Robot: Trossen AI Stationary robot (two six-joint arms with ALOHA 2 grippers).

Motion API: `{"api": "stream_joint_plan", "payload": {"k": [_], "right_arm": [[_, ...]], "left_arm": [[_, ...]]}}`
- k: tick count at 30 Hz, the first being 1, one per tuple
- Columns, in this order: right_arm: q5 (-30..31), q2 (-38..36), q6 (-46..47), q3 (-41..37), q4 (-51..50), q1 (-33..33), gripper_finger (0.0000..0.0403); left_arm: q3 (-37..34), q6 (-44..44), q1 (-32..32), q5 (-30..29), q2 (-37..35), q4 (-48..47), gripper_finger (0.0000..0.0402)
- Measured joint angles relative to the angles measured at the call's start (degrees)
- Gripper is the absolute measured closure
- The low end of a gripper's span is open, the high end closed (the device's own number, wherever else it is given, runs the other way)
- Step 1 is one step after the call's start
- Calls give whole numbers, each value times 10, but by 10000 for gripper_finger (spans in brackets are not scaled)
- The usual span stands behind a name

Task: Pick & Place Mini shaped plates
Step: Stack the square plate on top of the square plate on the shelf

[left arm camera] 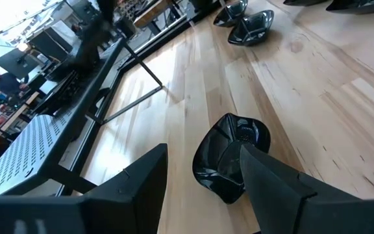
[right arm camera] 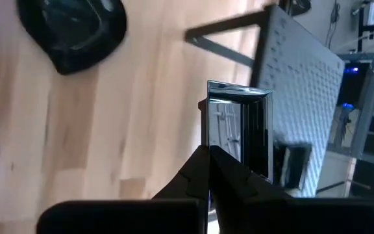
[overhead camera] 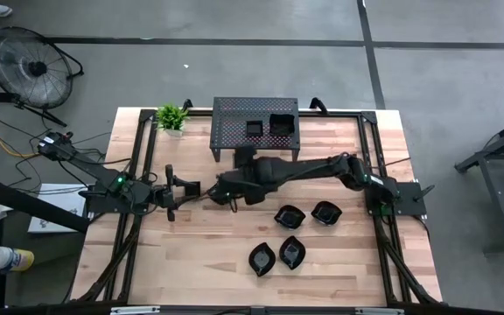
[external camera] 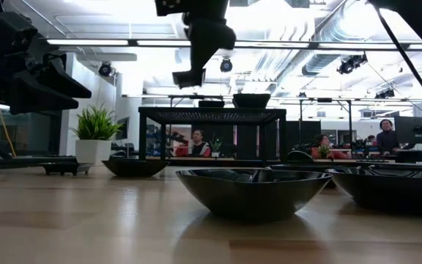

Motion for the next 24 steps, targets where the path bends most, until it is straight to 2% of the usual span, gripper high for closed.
{"api": "stream_joint_plan", "payload": {"k": [14, 24], "right_arm": [[0, -35, -33, 0, -28, -72, 403], [2, -35, -37, 0, -30, -93, 403]], "left_arm": [[0, 0, 0, 0, 0, 0, 213], [0, 0, 0, 0, 0, 0, 213]]}}
